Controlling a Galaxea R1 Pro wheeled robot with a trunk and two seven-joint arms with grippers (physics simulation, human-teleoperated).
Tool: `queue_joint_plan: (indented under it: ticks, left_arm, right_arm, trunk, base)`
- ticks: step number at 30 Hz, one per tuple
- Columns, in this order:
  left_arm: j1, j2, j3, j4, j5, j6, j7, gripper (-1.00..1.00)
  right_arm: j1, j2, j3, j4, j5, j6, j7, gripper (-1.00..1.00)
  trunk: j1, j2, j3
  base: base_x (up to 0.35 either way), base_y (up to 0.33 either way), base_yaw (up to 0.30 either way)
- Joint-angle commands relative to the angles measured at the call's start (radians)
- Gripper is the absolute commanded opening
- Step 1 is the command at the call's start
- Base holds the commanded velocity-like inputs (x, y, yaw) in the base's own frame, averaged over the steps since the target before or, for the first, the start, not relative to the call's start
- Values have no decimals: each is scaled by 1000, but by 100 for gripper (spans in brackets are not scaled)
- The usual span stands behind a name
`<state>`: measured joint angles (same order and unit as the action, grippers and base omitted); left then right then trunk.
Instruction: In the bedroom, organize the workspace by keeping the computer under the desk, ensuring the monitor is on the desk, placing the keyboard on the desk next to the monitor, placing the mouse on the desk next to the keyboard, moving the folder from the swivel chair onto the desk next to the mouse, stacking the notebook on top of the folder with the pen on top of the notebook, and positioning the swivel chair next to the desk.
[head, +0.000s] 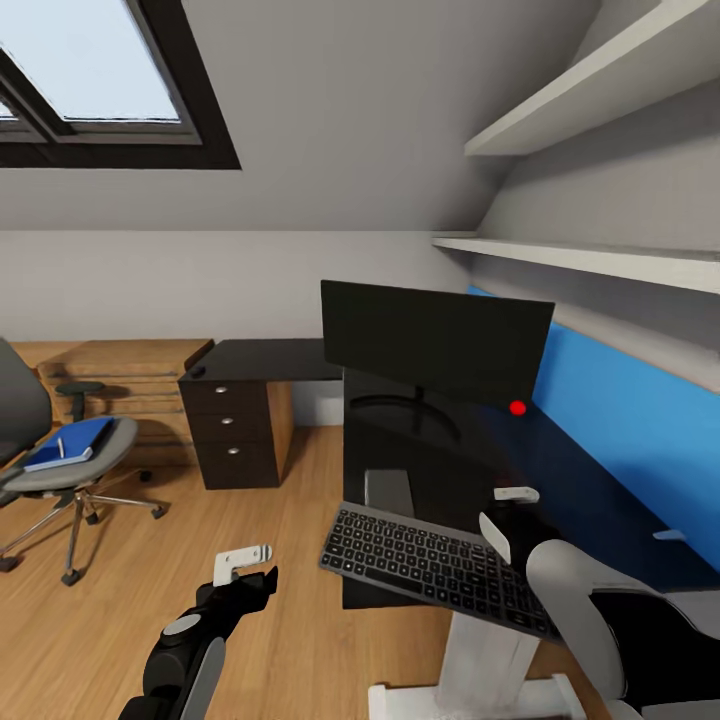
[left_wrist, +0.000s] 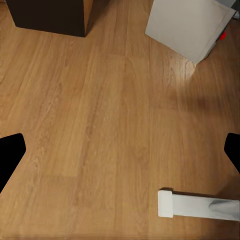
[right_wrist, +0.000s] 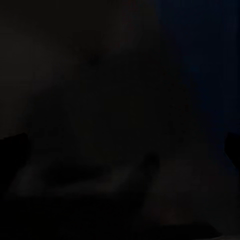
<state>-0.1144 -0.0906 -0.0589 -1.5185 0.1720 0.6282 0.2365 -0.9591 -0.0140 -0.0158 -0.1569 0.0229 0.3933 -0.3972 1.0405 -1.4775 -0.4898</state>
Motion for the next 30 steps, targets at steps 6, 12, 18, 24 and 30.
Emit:
queue_joint_plan:
  ticks: [6, 12, 18, 24, 30]
  left_arm:
    - [0, 0, -1, -2, 11, 3, 9, 100]
    - [0, 0, -1, -1, 11, 3, 9, 100]
    - [0, 0, -1, -2, 11, 4, 9, 100]
    - [0, 0, -1, -1, 11, 4, 9, 100]
    - [-1, -1, -2, -2, 11, 3, 9, 100]
  right_arm:
    - [0, 0, -10, 11, -8, 12, 1, 100]
    - [0, 0, -10, 11, -8, 12, 1, 100]
    - [0, 0, -10, 11, -8, 12, 1, 100]
    - [0, 0, -10, 11, -7, 12, 1, 100]
    - [0, 0, -10, 11, -7, 12, 1, 100]
  trunk:
    - [0, -1, -1]
    - [0, -1, -1]
    - [0, -1, -1]
    - [0, -1, -1]
    - [0, -1, -1]
  base:
    - [-186, 0, 0]
    - [-132, 0, 0]
    - [-156, 0, 0]
    - [-79, 13, 0]
    - [-104, 24, 0]
